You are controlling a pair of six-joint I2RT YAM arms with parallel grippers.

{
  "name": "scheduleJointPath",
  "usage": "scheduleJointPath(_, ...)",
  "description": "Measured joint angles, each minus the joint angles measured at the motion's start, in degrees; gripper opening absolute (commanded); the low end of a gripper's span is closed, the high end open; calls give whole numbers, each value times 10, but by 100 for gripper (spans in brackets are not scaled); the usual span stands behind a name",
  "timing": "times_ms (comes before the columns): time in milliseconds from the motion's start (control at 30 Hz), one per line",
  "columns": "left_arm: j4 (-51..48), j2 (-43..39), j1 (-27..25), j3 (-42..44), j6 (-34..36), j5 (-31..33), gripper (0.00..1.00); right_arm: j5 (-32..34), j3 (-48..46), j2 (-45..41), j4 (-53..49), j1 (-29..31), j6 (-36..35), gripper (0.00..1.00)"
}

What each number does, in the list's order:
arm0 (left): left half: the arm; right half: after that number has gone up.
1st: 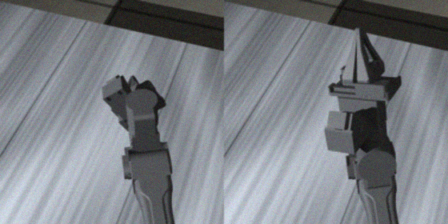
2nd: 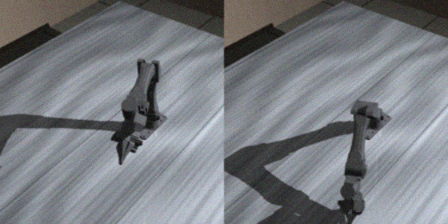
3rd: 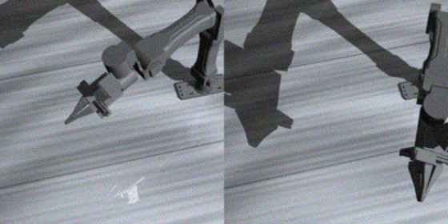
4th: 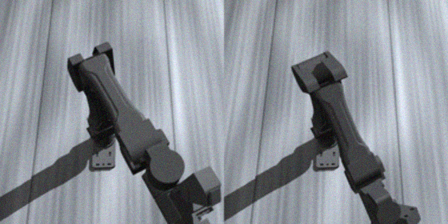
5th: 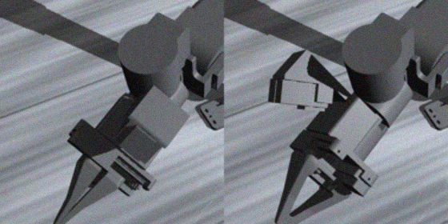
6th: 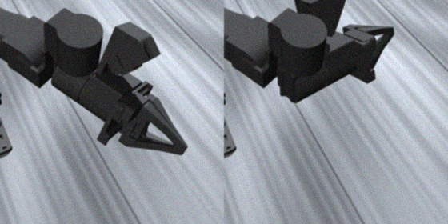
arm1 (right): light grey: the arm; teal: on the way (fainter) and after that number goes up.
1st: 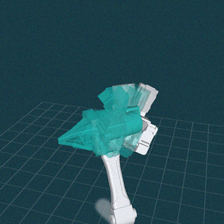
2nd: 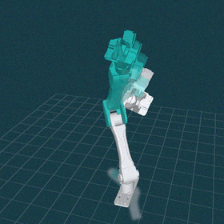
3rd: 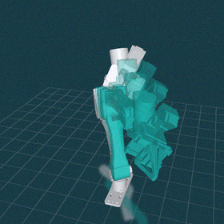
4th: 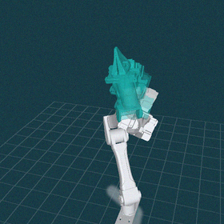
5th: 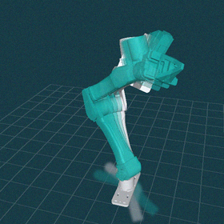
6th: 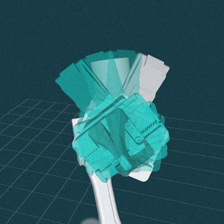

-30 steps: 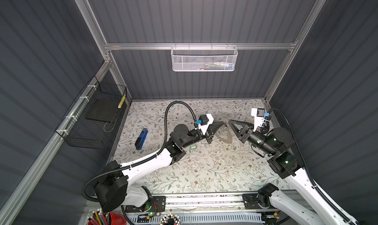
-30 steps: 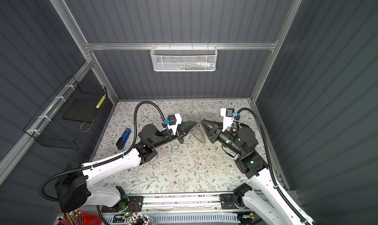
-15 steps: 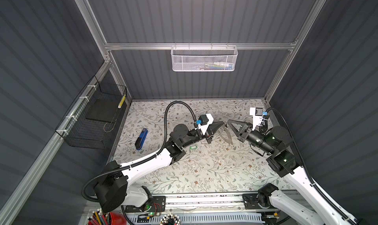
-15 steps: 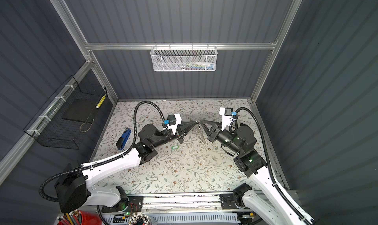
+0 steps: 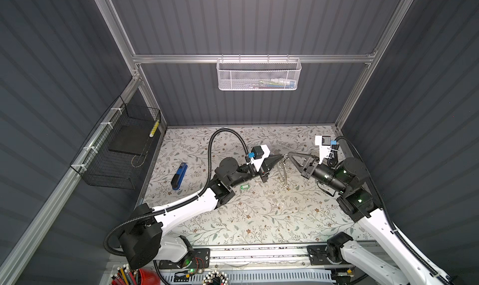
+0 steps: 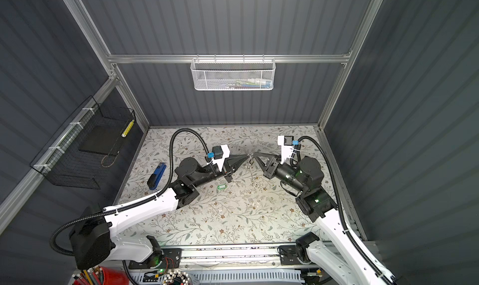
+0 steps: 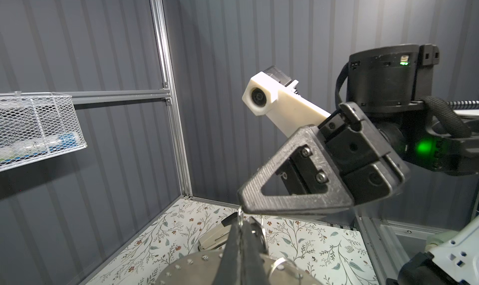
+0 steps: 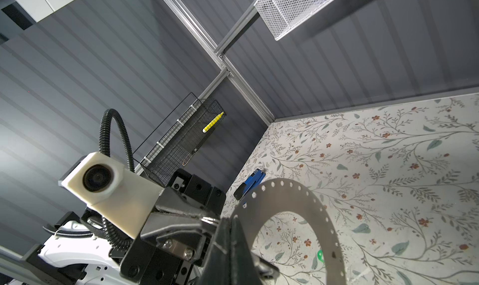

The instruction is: Put the keys on the keyring

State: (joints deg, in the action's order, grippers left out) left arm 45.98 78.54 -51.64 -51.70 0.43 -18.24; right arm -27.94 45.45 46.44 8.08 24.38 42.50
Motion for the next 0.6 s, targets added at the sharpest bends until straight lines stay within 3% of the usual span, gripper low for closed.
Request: scheduleJointPath(600,18,0,14,8,-9,-19,0,-67,0,30,14,-23,24,0)
